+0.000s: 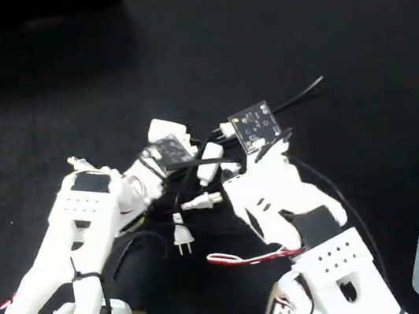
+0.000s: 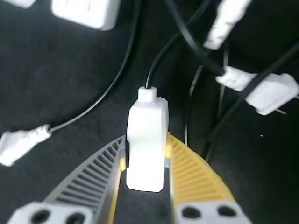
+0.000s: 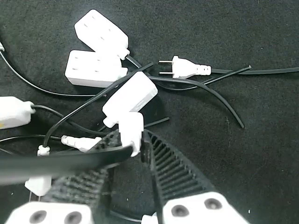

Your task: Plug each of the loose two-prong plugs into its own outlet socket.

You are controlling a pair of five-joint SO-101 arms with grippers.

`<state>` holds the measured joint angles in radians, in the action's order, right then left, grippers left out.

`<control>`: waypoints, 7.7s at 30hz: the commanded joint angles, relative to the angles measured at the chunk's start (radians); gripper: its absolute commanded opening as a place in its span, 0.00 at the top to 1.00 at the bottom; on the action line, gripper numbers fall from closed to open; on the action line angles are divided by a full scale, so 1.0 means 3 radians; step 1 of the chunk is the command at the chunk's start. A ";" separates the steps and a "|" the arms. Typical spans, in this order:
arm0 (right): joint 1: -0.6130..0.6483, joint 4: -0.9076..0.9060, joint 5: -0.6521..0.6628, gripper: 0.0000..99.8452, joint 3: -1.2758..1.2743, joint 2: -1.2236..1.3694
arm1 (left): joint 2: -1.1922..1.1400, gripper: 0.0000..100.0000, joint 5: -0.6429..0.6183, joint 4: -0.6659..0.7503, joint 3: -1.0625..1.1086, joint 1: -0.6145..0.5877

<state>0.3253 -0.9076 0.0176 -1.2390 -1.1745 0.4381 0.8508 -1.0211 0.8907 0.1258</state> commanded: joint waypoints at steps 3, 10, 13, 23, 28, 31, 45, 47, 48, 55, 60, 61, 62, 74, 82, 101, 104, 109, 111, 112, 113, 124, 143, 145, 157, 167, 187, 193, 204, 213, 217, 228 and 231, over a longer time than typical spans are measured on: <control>-0.0036 0.0051 -0.0026 0.99 0.0023 -0.0054 | -0.0261 0.91 -0.0220 0.0332 -0.0028 -0.0243; -0.0036 0.0051 -0.0026 0.99 0.0023 -0.0054 | -0.0435 0.76 -0.0465 0.0706 -0.0095 -0.0540; -0.0036 0.0051 -0.0026 0.99 0.0023 -0.0054 | -0.0435 0.75 -0.0465 0.0716 -0.0217 -0.0621; -0.0036 0.0066 -0.0026 0.99 -0.0018 -0.0069 | -0.0440 0.75 -0.0460 0.0706 -0.0575 -0.0724; -0.0031 0.0072 -0.0026 0.99 -0.0028 -0.0074 | -0.0440 0.71 -0.0041 0.0307 -0.0836 -0.0657; -0.0031 0.0072 -0.0026 0.99 -0.0028 -0.0074 | -0.0440 0.67 0.0041 0.0240 -0.0892 -0.0652; -0.0031 0.0072 -0.0020 0.99 -0.0028 -0.0064 | -0.0481 0.68 0.0880 0.0716 -0.0381 -0.0580; -0.0031 0.0066 -0.0020 0.99 -0.0028 -0.0064 | -0.0481 0.68 0.0869 0.0962 -0.0212 -0.0540; -0.0031 0.0066 -0.0020 0.99 -0.0028 -0.0059 | -0.0481 0.68 0.0869 0.1059 -0.0130 -0.0524; -0.0031 0.0066 -0.0020 0.99 -0.0028 -0.0059 | -0.0440 0.84 0.0869 0.1539 0.0217 -0.0437; -0.0031 0.0061 -0.0020 0.99 -0.0028 -0.0059 | -0.0440 0.93 0.0869 0.1545 0.0212 -0.0412; -0.0031 0.0061 -0.0020 0.99 -0.0028 -0.0059 | -0.0440 0.94 0.0869 0.1539 0.0202 -0.0412; -0.0031 0.0056 -0.0020 0.99 -0.0028 -0.0059 | -0.0435 0.96 0.0869 0.1539 0.0192 -0.0412; -0.0031 0.0051 -0.0020 0.99 -0.0028 -0.0064 | 0.1141 0.97 0.0389 0.0588 0.0171 -0.0345; -0.0036 0.0051 -0.0020 0.99 -0.0028 -0.0064 | 0.1596 0.97 -0.0051 0.0552 0.0238 -0.0355; -0.0036 0.0051 -0.0020 0.99 -0.0028 -0.0054 | -0.0107 0.75 -0.0977 0.0583 0.0018 -0.0340; -0.0036 0.0051 -0.0020 0.99 -0.0028 -0.0054 | -0.0072 0.71 -0.1253 0.0491 -0.0074 -0.0309; -0.0036 0.0051 -0.0020 0.99 -0.0028 -0.0054 | 0.0072 0.71 -0.1289 0.0210 -0.0212 -0.0176; -0.0036 0.0061 -0.0026 0.99 -0.0028 -0.0064 | 0.0179 0.71 -0.1289 0.0066 -0.0304 -0.0202; -0.0031 0.0072 -0.0026 0.99 -0.0023 -0.0069 | 0.0240 0.71 -0.1289 -0.0005 -0.0345 -0.0253; -0.0020 0.0072 -0.0026 0.99 -0.0013 -0.0069 | 0.0317 0.71 -0.1289 -0.0082 -0.0386 -0.0330; 0.0742 0.0322 -0.0240 0.99 0.0084 -0.0049 | 0.1468 0.71 -0.1718 -0.0445 -0.0146 -0.1721; 0.1765 0.0338 -0.0261 0.99 0.1020 0.1164 | 0.3442 0.71 -0.2460 -0.0414 0.1291 -0.2447; 0.1765 0.0425 -0.0235 0.99 0.1184 0.1465 | 0.3463 0.71 -0.2460 -0.0307 0.1399 -0.2493; 0.1944 0.1176 -0.0230 0.99 0.1527 0.2764 | 0.3468 0.71 -0.2460 -0.0138 0.1542 -0.2770; 0.1979 0.1176 -0.0230 0.99 0.1926 0.3363 | 0.3468 0.71 -0.2460 -0.0153 0.1547 -0.2775; 0.1754 0.1171 0.0097 0.99 0.2053 0.3480 | 0.3498 0.71 -0.2455 -0.0143 0.1603 -0.2759; 0.1765 0.1171 0.0092 0.99 0.2033 0.3486 | 0.3498 0.71 -0.2455 -0.0148 0.1609 -0.2759; 0.1918 0.0962 0.0072 0.99 0.2033 0.3491 | 0.3498 0.71 -0.2450 -0.0143 0.1614 -0.2759; 0.1908 0.0997 0.0072 0.99 0.2100 0.3695 | 0.3498 0.71 -0.2450 -0.0143 0.1614 -0.2759; 0.1918 0.0962 0.0072 0.99 0.2279 0.3982 | 0.3498 0.71 -0.2450 -0.0143 0.1614 -0.2759; 0.1908 0.0471 0.0097 0.99 0.2442 0.4023 | 0.3498 0.71 -0.2445 -0.0143 0.1614 -0.2759; 0.1908 0.0169 0.0097 0.99 0.2606 0.4028 | 0.3498 0.71 -0.2445 -0.0143 0.1614 -0.2759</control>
<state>0.8869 -0.7741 0.0345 -0.5040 0.0315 1.4784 0.1189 -1.0825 1.3786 -0.6997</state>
